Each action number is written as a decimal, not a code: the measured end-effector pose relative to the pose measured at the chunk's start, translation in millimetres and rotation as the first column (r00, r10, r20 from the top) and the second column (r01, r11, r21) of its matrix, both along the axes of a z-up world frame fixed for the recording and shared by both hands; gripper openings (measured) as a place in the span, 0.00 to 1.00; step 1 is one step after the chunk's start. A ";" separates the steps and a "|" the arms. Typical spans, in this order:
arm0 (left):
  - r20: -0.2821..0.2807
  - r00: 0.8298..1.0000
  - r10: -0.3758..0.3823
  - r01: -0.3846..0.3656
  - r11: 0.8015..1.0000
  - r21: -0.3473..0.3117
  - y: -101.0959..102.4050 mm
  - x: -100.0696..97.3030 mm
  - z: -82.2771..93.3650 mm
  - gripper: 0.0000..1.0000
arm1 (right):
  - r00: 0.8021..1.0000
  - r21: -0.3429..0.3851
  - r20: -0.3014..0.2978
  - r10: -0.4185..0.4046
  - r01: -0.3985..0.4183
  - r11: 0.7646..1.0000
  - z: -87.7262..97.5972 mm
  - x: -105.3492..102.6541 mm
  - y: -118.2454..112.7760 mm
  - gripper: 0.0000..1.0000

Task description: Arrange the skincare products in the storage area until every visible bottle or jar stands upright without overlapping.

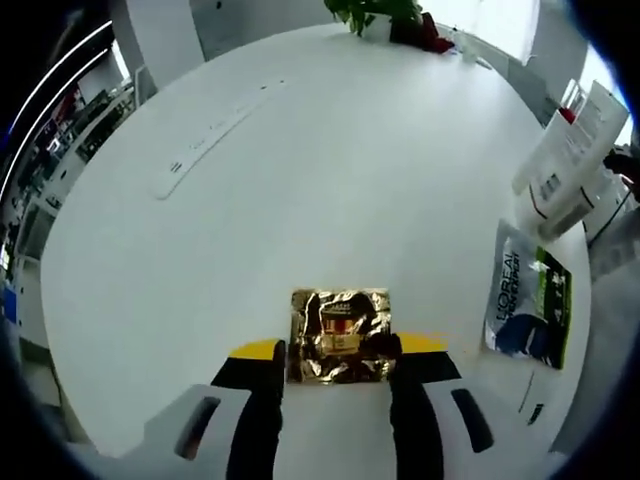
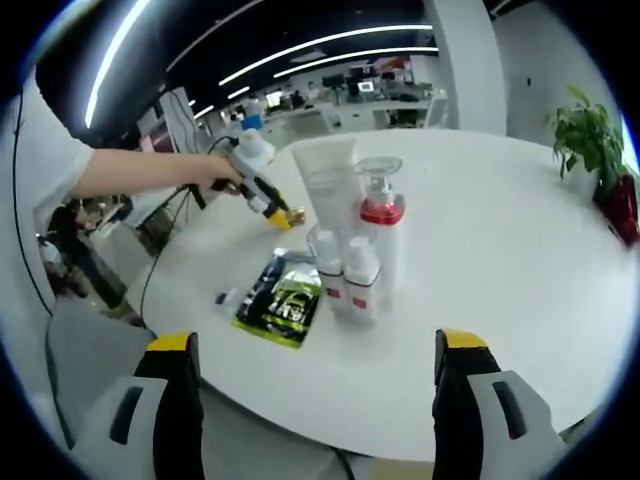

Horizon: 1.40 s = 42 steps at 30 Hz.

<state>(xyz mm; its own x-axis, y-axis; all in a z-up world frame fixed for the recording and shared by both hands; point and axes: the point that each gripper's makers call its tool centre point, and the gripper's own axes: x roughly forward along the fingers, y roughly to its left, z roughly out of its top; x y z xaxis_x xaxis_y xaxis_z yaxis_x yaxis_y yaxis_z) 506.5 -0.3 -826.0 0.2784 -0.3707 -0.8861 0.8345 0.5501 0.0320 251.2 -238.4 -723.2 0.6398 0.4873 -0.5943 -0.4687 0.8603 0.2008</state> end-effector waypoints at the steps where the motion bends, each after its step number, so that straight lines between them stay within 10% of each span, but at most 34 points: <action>1: -0.001 1.000 0.002 -0.002 1.000 0.002 -0.2 -0.3 -0.2 0.43 | 1.000 -0.004 -0.001 0.002 -0.002 1.000 -0.3 -0.2 -0.2 0.97; 42: 0.094 0.993 0.076 -0.057 0.980 -0.192 -22.3 -89.4 65.9 0.41 | 0.992 -0.013 0.122 0.017 -0.015 1.000 21.8 6.3 1.9 0.83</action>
